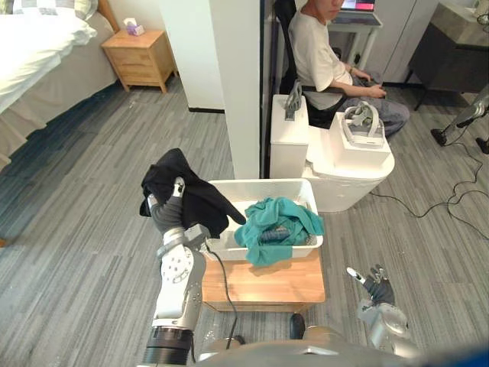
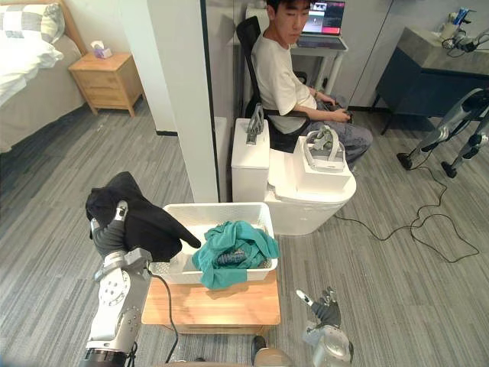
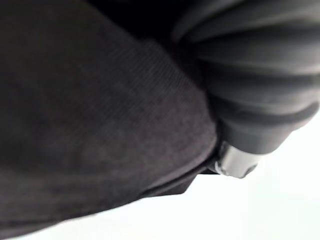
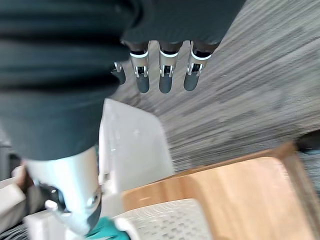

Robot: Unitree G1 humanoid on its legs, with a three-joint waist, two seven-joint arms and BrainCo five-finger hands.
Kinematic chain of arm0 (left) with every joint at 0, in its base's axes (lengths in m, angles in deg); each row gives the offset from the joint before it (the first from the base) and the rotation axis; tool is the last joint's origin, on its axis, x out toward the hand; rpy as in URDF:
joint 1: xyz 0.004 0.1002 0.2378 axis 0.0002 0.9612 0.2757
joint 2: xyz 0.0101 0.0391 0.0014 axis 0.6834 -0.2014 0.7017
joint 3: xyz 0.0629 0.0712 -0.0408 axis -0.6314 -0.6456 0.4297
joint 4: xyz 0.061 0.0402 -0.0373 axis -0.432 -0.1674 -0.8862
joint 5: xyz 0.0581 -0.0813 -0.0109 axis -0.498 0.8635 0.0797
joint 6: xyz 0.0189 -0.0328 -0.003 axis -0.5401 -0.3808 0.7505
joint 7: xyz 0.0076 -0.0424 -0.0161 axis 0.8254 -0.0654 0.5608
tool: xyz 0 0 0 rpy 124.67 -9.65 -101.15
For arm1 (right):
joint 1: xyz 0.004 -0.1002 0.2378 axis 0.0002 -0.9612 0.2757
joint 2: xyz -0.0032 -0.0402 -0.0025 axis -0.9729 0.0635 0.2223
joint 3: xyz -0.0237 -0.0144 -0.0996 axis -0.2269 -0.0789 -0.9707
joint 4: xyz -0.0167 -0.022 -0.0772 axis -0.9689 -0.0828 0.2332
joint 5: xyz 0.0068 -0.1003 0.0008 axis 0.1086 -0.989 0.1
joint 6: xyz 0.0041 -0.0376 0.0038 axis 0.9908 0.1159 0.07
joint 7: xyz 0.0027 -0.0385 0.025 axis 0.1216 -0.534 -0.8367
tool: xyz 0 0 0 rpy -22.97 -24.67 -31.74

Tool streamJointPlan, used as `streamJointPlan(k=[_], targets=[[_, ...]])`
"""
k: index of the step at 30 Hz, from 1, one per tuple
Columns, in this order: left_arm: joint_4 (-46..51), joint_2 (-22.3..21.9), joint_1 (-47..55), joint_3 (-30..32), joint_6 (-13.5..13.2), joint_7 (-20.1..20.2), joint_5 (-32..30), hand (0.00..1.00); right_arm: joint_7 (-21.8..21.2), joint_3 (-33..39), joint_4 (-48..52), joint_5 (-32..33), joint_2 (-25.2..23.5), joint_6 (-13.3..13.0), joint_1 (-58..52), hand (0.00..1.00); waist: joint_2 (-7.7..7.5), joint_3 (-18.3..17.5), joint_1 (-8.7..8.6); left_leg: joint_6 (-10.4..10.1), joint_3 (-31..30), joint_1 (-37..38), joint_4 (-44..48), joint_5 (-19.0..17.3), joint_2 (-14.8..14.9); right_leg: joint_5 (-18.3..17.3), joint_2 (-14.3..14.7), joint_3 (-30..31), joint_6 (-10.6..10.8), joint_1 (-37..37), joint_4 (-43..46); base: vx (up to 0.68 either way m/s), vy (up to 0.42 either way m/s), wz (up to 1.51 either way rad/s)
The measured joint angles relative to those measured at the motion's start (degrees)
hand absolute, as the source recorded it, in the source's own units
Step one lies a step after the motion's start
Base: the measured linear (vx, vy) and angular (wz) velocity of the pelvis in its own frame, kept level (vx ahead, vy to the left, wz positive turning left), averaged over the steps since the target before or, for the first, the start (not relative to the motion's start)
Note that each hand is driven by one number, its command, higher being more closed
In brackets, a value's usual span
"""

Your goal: Tidy the bed and pick cloth on bed and put in laundry

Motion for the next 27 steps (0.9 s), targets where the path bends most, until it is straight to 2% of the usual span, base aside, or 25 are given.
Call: streamJointPlan(k=[3, 6, 7, 10, 11, 18, 22, 23, 27], targets=[[-0.09, 2.52, -0.81, 1.04, 0.49, 0.27, -2.25, 1.0, -2.07, 0.66, -2.6, 0.01, 0.0, 1.23, -1.37, 0.0, 0.48, -0.39, -0.48, -0.19, 1.68, 0.93, -0.11, -0.71, 0.2, 0.0, 0.42, 1.28, 0.0, 0.33, -0.27, 0.04, 0.018, -0.28], [-0.59, 4.34, -3.48, 0.92, 2.56, 0.99, -5.46, 1.0, -4.22, 1.65, -4.5, 0.14, -0.04, 1.93, -2.91, 0.0, 0.67, -0.55, -1.02, -0.39, 2.85, 1.29, 0.03, -1.22, 0.26, 0.01, 0.59, 2.69, 0.0, 0.33, -0.43, 0.01, 0.016, -0.17], [-2.2, 5.56, -4.89, 0.74, 3.79, 1.91, -7.25, 1.0, -5.09, 2.47, -5.18, 0.19, -0.19, 2.03, -3.48, 0.0, 0.71, -0.59, -1.87, -0.51, 3.26, 1.46, 0.02, -1.33, 0.26, 0.01, 0.6, 2.99, 0.01, 0.34, -0.41, -0.01, 0.01, -0.22], [-6.35, 7.23, -6.88, 0.4, 6.97, 3.67, -10.33, 1.0, -6.48, 3.35, -5.69, 1.16, -0.26, 2.03, -5.07, 0.0, 0.98, -0.78, -2.7, -0.77, 5.02, 2.07, 0.05, -1.85, 0.46, 0.06, 1.0, 4.33, 0.01, 0.26, -0.38, -0.01, 0.005, -0.29], [-8.31, 7.67, -7.04, 0.27, 9.15, 5.06, -11.28, 1.0, -7.39, 4.11, -6.75, 1.15, -0.31, 2.04, -5.54, 0.0, 1.08, -1.39, -3.25, -1.01, 6.0, 2.05, 0.15, -2.16, 0.63, 0.07, 1.29, 5.33, -0.01, -0.23, -0.26, -0.02, -0.009, -0.38], [-16.81, 9.38, -9.73, -4.75, 15.02, 10.04, -15.78, 1.0, -8.54, 7.01, -8.81, 1.89, -0.29, 2.33, -6.73, 0.0, 1.39, -1.38, -4.13, -1.42, 8.52, 0.22, 0.25, -2.7, 1.1, -0.03, 2.09, 7.44, -0.14, -3.72, 1.24, -0.01, -0.023, -0.21], [-18.43, 9.99, -10.25, -7.44, 16.53, 11.88, -17.3, 1.0, -8.94, 7.19, -8.95, 3.72, -0.34, 2.33, -4.67, 0.0, 1.92, 0.1, -4.67, -1.36, 8.85, -1.12, 0.85, -2.66, 1.06, -0.42, 2.06, 7.85, 0.03, -5.74, 2.75, -0.01, -0.015, -0.08], [-18.54, 9.99, -10.83, -8.71, 16.73, 12.56, -18.43, 1.0, -9.31, 7.37, -9.14, 4.69, -0.35, 2.32, -3.84, 0.0, 2.02, 1.41, -4.64, -1.36, 8.87, -1.09, 1.0, -2.67, 1.06, -0.75, 2.06, 7.9, -0.13, -5.95, 3.32, -0.02, -0.013, -0.04], [-19.59, 9.87, -13.6, -10.92, 17.25, 12.66, -21.99, 1.0, -9.65, 8.55, -9.15, 6.88, -0.34, 2.13, -1.18, 0.0, 2.25, 4.02, -4.35, -1.34, 9.33, -3.57, 2.06, -3.03, 1.05, -0.84, 2.04, 8.93, -0.27, -8.93, 4.96, -0.02, -0.019, -0.1]])
